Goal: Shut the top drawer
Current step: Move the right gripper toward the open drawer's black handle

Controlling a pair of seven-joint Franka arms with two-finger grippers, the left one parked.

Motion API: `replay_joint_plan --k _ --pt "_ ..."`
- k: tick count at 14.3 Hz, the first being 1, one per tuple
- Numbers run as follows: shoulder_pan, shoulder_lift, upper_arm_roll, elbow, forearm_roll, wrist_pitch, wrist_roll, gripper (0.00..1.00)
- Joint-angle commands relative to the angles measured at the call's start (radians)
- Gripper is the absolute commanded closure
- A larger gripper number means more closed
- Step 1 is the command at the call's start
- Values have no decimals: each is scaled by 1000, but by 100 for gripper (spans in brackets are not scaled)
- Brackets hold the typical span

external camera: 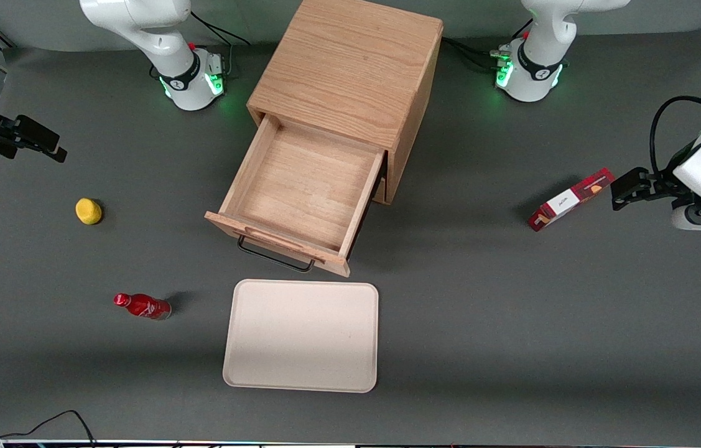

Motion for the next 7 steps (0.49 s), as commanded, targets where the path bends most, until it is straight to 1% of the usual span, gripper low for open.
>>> replay_joint_plan --k 1,5,6,7 --pt "-1 28 -1 44 -16 -27 -6 0" --pt "9 52 9 94 -13 -38 -2 0" --pt "9 69 18 113 -13 -36 -16 0" --pt "1 101 52 157 -11 -42 -28 0"
